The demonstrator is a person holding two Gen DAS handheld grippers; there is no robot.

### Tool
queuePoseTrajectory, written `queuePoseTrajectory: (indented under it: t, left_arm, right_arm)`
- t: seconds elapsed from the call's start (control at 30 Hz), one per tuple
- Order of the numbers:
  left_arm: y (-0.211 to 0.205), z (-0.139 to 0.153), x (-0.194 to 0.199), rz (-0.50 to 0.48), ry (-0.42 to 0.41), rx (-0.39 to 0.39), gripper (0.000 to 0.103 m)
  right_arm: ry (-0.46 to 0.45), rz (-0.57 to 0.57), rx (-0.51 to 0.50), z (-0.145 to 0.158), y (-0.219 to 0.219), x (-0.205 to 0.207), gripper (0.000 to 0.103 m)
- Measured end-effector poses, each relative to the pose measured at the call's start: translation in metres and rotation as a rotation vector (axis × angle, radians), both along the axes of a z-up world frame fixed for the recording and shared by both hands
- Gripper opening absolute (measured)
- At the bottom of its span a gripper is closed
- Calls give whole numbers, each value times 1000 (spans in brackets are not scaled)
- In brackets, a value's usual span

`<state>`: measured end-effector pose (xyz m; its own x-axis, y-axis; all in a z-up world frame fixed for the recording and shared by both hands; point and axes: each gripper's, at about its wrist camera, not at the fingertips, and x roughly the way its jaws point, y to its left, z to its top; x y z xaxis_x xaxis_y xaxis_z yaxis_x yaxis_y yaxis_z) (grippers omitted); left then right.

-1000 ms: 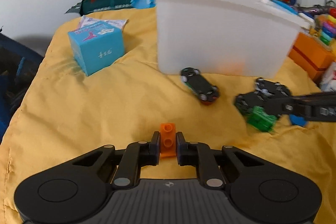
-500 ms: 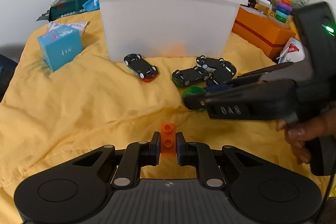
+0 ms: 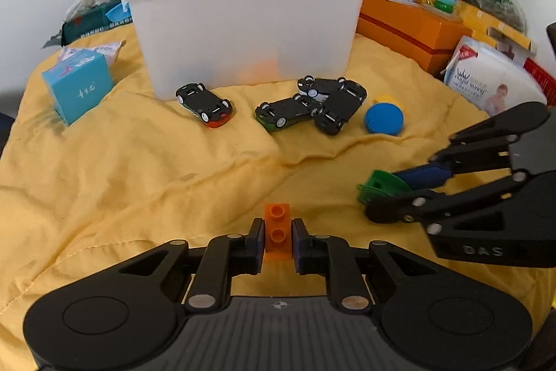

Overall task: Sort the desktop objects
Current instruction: 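Lift the orange brick and green block up over the white bin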

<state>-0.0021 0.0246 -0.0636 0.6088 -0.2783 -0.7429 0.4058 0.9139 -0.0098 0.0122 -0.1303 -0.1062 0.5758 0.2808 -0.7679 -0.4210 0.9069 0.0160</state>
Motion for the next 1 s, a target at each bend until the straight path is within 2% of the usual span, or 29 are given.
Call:
queuePoseTrajectory:
  t: [0.07,0.17,0.3,0.5,0.6,0.73,0.9,1.0]
  left_arm:
    - [-1,-2,-3,1,-13,7,24]
    - [0,-3,-6,2,-17,2,17]
    - [3,2,-9,-1,-8,-17,17]
    - [6,40,-12,-4,-97,-48,17]
    - [11,68,-3,6,-137,-102,17]
    - [12,104,15,4,-213,-128,17]
    - [8,138,48,1,-304,-124,17]
    - [1,157,75,4,-364,-107,17]
  right_arm:
    - [12,-4,0,-1,-3,-7,24]
    - [-1,-18,14,-4,-7,-14,25]
    - [-22,1,-14,-4,-3,-18,24]
    - [-30,15,-40,5,-4,-19,24]
    - [-66,2,-27,23,-11,-16,24]
    - [-147,-31,-5,56,-22,-5,24]
    - [-233,-79,56,94,-37,20,24]
    - [-299,-108,59,115,-43,38,24]
